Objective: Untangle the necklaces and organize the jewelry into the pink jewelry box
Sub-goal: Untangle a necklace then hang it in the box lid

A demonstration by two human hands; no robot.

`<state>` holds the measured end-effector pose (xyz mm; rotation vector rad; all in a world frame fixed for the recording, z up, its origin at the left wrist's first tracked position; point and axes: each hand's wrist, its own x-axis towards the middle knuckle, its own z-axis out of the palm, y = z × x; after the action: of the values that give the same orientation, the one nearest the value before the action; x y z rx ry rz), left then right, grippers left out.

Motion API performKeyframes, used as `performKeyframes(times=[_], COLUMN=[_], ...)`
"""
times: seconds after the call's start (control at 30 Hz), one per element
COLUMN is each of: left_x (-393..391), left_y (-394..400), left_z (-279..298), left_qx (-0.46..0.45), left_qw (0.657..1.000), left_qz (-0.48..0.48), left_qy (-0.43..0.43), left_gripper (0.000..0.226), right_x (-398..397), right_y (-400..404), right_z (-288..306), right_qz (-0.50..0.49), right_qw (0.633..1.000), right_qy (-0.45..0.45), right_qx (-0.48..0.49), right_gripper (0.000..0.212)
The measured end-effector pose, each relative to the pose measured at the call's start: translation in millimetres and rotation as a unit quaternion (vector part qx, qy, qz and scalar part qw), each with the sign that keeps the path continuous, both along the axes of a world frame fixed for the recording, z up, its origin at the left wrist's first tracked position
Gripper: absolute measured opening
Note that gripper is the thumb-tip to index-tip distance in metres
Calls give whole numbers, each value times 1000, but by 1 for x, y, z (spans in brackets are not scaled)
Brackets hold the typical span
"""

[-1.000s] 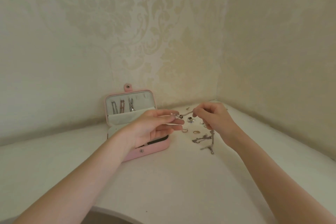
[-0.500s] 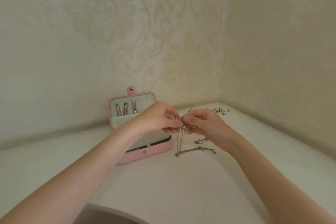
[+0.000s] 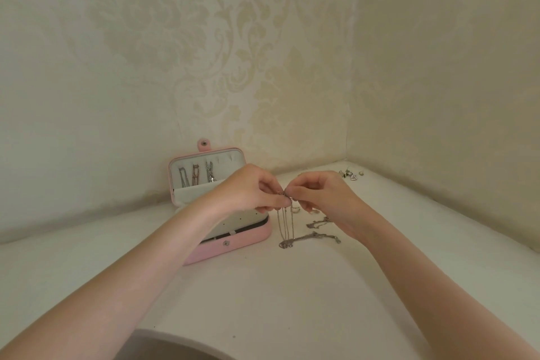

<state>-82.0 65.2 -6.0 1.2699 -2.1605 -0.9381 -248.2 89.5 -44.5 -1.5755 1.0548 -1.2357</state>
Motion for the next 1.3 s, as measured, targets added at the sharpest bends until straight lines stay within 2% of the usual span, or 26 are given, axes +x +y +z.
performKeyframes(times=[0.13,0.2,0.3,0.37,0.43,0.5,0.57,0.77,0.87,0.93,0.97,1.0,1.07,1.13,1.2,1.3], left_x=[3,5,5,7,10,11,11,2,-7,-10,-11,-11,-12,-14,-14,-10], left_y=[0,-1,-1,-3,-2,1,4,-5,-3,-2,-2,-1,2,5,5,3], left_z=[1,0,-4,-4,-2,2,4,1,0,1,2,4,6,9,9,7], left_qx=[41,79,112,99,70,62,64,-39,-57,-83,-107,-138,-206,-256,-268,-225], left_qw=[996,991,988,988,996,996,990,998,997,994,992,988,976,962,957,962], left_qz=[20,25,28,30,-1,-50,-72,14,5,17,24,28,28,24,15,24], left_qy=[76,104,106,111,53,-51,-103,44,58,66,67,66,69,86,111,151], left_gripper=[12,9,1,3,4,3,1,12,5,6,7,8,10,6,5,10], right_x=[-5,-7,-6,-6,-6,-9,-12,-9,-8,-8,-8,-9,-7,-4,-5,-8], right_y=[-2,-2,0,0,-3,-4,-1,1,2,0,-2,-4,-4,-3,-2,-3], right_z=[1,1,4,5,3,3,5,8,10,8,7,4,2,1,1,1], right_qz=[-6,-8,0,-16,-54,-91,-99,-91,-87,-73,-59,-45,-16,1,11,32], right_qw=[1000,1000,995,984,976,982,988,991,990,994,996,998,999,999,999,999], right_qy=[-5,21,95,176,210,165,118,91,77,37,10,-8,1,7,-3,24], right_qx=[5,-4,-14,-14,-14,-1,8,-45,-83,-79,-64,-46,-28,-32,-37,-22], right_gripper=[12,12,14,15,15,14,13,12,14,8,1,8,15,12,12,15])
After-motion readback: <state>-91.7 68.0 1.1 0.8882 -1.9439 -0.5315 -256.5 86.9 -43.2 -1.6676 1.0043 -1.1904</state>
